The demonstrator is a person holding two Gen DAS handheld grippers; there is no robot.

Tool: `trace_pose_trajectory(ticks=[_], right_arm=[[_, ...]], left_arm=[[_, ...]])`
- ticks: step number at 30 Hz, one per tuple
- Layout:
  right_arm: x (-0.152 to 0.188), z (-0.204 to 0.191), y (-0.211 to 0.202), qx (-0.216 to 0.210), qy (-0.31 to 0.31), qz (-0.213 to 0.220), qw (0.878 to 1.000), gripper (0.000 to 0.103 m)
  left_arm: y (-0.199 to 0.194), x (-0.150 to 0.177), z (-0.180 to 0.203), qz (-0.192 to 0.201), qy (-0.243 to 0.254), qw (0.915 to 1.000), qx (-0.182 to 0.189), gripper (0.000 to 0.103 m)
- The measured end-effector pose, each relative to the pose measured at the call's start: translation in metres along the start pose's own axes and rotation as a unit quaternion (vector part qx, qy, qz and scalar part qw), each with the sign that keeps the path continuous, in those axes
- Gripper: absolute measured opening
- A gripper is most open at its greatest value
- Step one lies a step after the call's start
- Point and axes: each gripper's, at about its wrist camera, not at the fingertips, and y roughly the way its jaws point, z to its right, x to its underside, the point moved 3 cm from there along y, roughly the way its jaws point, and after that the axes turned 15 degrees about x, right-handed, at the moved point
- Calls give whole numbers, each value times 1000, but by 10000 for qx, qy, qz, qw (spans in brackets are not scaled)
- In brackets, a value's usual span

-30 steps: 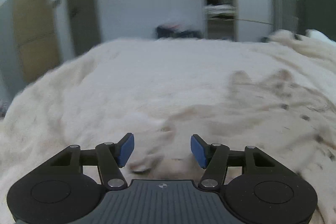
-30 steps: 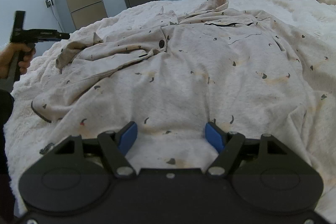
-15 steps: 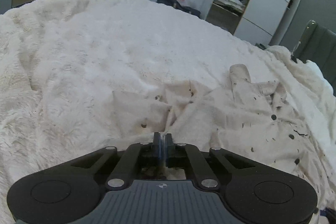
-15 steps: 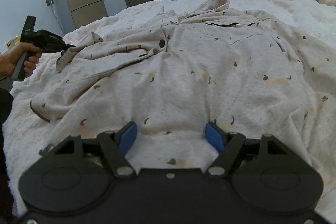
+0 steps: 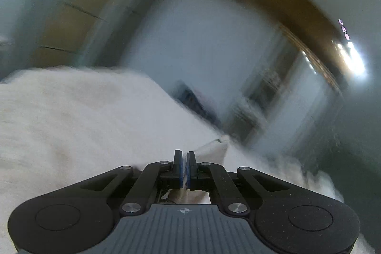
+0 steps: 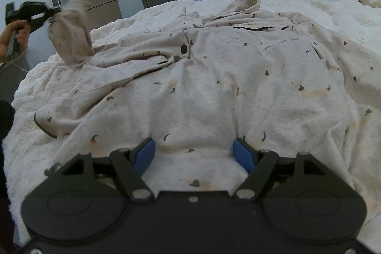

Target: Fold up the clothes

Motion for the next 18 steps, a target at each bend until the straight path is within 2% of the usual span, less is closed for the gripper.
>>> trace_pose_trajectory(ticks=[1, 2, 5, 6, 9, 11, 14, 16, 18], right_arm=[[0, 0, 0, 1, -3, 2, 10000, 72], [0, 0, 0, 3, -6, 2, 10000, 72], [0, -1, 0, 9, -14, 2, 10000, 72], [0, -1, 0, 11, -16, 1, 10000, 72], [1, -1, -1, 13, -22, 15, 10000, 72], [1, 1, -1, 10, -24, 36, 10000, 72], [2, 1, -2, 8, -25, 57, 10000, 72], [2, 0, -1, 10, -27, 67, 10000, 72], [2, 0, -1, 10, -26, 67, 10000, 72]], left_arm=[[-8, -14, -28, 324, -341, 9974, -545, 1], [-19, -22, -54, 540, -562, 9898, -1196, 1], [-36, -21, -105, -85, -708, 9748, -2114, 2], [-41, -19, -106, -126, -551, 9737, -2208, 2], [-57, -6, -111, -79, -412, 9805, -1921, 2], [-54, -2, -111, -207, -254, 9835, -1781, 5], [-46, 1, -110, -412, 52, 9866, -1581, 23], [-36, -3, -110, -494, 110, 9879, -1464, 40], [-22, -10, -112, -590, 132, 9894, -1319, 45]])
